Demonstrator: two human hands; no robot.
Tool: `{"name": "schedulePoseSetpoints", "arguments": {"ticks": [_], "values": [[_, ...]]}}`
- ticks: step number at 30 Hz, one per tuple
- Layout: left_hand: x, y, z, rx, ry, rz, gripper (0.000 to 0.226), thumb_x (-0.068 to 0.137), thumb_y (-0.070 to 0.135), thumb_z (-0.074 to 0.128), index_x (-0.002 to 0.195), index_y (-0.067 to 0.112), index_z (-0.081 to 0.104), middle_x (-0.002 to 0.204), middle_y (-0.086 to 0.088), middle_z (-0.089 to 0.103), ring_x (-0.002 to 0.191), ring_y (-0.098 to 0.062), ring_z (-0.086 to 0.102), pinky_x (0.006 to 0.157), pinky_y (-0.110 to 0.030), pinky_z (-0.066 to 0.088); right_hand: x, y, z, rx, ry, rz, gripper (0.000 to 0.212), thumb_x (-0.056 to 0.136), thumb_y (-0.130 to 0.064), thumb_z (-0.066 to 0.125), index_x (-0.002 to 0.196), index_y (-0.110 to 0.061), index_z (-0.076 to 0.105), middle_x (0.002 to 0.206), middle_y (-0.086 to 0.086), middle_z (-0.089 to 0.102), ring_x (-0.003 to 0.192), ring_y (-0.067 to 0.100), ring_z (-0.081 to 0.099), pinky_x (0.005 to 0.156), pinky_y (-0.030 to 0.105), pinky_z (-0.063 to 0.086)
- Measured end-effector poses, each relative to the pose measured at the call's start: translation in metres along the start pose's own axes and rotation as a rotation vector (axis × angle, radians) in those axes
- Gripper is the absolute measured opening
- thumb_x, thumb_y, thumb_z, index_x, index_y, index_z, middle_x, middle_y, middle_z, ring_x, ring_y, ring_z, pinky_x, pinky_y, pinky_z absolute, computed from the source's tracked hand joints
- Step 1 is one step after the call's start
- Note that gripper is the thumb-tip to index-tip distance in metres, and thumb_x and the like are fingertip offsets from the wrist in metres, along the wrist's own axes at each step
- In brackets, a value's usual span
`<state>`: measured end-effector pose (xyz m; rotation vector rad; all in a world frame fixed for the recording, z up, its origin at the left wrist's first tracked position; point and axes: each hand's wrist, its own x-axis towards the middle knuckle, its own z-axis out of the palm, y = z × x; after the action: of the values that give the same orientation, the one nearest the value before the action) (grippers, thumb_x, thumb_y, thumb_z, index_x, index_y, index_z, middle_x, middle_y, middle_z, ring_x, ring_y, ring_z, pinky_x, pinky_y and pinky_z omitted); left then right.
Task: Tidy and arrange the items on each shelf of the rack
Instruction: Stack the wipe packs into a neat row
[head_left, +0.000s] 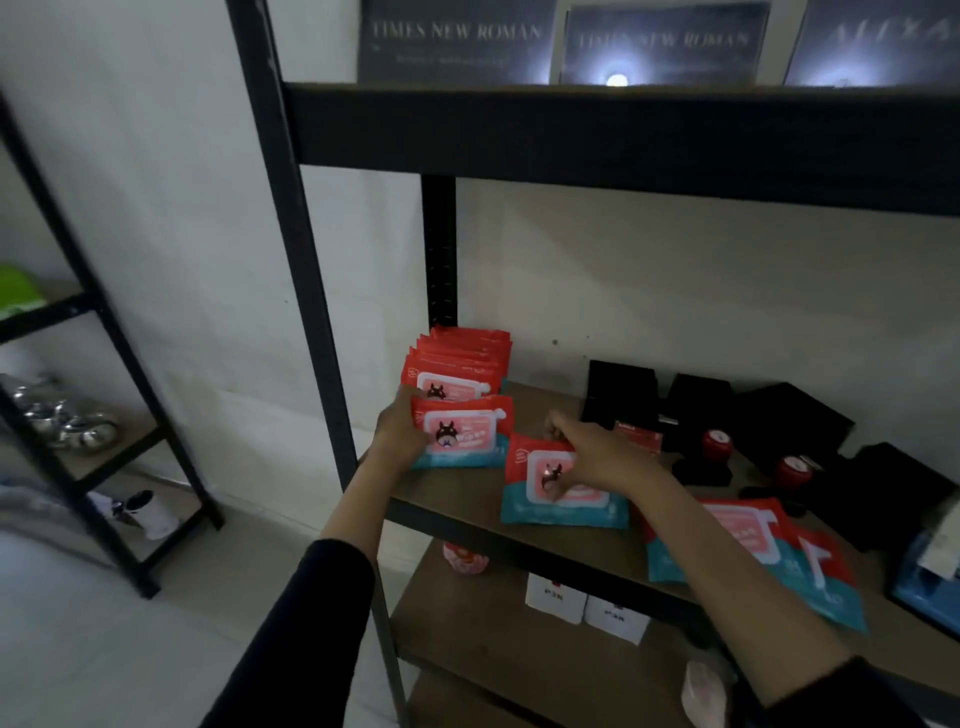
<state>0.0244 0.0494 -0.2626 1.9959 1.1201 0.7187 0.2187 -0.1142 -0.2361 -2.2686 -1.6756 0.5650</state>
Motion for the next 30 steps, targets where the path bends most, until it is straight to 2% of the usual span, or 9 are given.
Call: {"name": "schedulePoseSetpoints", "arguments": {"ticks": [5, 8, 13, 17, 20, 23, 26, 28, 30], "values": [[0.028, -0.007, -0.016, 0.047, 0.053, 0.013, 0.020, 0.089, 0.001, 0.052, 0.098, 0.014, 0.041, 0.093, -0.006, 0.056, 0.086, -0.023, 0.058, 0.064, -0.024, 0.040, 0.026, -0.035, 0.015, 0.049, 0.137, -0.082, 0.054, 0.073, -0.026, 0.081, 0.102, -0.042, 0.038, 0.115, -0.017, 0.059, 0.100, 0.005, 0.058, 0.088, 0.031, 0.048], [0.039, -0.009, -0.018, 0.043, 0.031, 0.053, 0.015, 0.093, 0.004, 0.051, 0.098, 0.014, 0.041, 0.091, -0.002, 0.055, 0.075, -0.012, 0.056, 0.054, -0.011, 0.038, 0.043, -0.052, 0.026, 0.063, 0.187, -0.136, 0.048, 0.079, -0.027, 0.077, 0.111, -0.039, 0.044, 0.125, -0.009, 0.061, 0.108, 0.008, 0.063, 0.093, 0.036, 0.053], [0.047, -0.016, -0.012, -0.094, 0.070, 0.046, 0.015, 0.094, 0.005, 0.053, 0.101, 0.013, 0.042, 0.084, 0.008, 0.056, 0.064, 0.003, 0.058, 0.050, -0.005, 0.044, 0.071, -0.068, 0.044, -0.024, 0.358, -0.204, 0.038, 0.081, -0.038, 0.073, 0.108, -0.032, 0.047, 0.126, -0.004, 0.061, 0.112, 0.016, 0.063, 0.097, 0.041, 0.051], [0.055, -0.022, -0.010, -0.301, 0.151, -0.054, 0.019, 0.096, 0.006, 0.048, 0.115, 0.006, 0.042, 0.106, -0.008, 0.058, 0.080, -0.012, 0.060, 0.061, -0.020, 0.051, 0.090, -0.077, 0.059, -0.028, 0.470, -0.236, 0.047, 0.084, -0.038, 0.071, 0.124, -0.025, 0.050, 0.134, -0.003, 0.057, 0.124, 0.015, 0.054, 0.109, 0.037, 0.038], [0.057, -0.022, -0.005, -0.490, 0.195, -0.141, 0.025, 0.102, 0.020, 0.038, 0.124, 0.007, 0.042, 0.098, -0.001, 0.057, 0.077, -0.008, 0.061, 0.058, -0.017, 0.050, 0.105, -0.079, 0.068, -0.107, 0.557, -0.233, 0.055, 0.080, -0.044, 0.074, 0.126, -0.024, 0.051, 0.128, -0.003, 0.059, 0.120, 0.019, 0.054, 0.108, 0.039, 0.039], [0.053, -0.025, 0.006, -0.684, 0.210, -0.182, 0.033, 0.100, 0.032, 0.042, 0.127, 0.013, 0.038, 0.107, -0.004, 0.058, 0.085, -0.015, 0.065, 0.068, -0.026, 0.055, 0.106, -0.076, 0.074, -0.111, 0.661, -0.247, 0.059, 0.074, -0.050, 0.077, 0.122, -0.025, 0.054, 0.123, -0.002, 0.060, 0.116, 0.022, 0.056, 0.106, 0.044, 0.041], [0.047, -0.027, 0.016, -0.782, 0.187, -0.190, 0.036, 0.099, 0.031, 0.046, 0.129, 0.016, 0.032, 0.106, 0.005, 0.056, 0.085, -0.013, 0.064, 0.065, -0.024, 0.055, 0.092, -0.066, 0.079, -0.042, 0.793, -0.144, 0.081, 0.067, -0.053, 0.080, 0.134, -0.026, 0.045, 0.139, 0.000, 0.048, 0.128, 0.021, 0.046, 0.108, 0.050, 0.038], [0.044, -0.027, 0.021, -0.806, 0.183, -0.201, 0.038, 0.098, 0.030, 0.048, 0.130, 0.019, 0.031, 0.102, 0.008, 0.056, 0.083, -0.011, 0.063, 0.062, -0.021, 0.055, 0.099, -0.045, 0.095, 0.183, 0.743, 0.080, 0.104, 0.059, -0.063, 0.080, 0.144, -0.025, 0.034, 0.149, -0.004, 0.036, 0.137, 0.015, 0.034, 0.112, 0.043, 0.030], [0.046, -0.031, 0.029, -0.829, 0.193, -0.237, 0.045, 0.096, 0.034, 0.051, 0.133, 0.018, 0.032, 0.110, 0.001, 0.059, 0.085, -0.015, 0.066, 0.066, -0.026, 0.056, 0.125, -0.013, 0.122, 0.394, 0.463, 0.209, 0.120, 0.046, -0.081, 0.075, 0.146, -0.036, 0.025, 0.148, -0.011, 0.033, 0.139, 0.015, 0.034, 0.113, 0.039, 0.030]]}}
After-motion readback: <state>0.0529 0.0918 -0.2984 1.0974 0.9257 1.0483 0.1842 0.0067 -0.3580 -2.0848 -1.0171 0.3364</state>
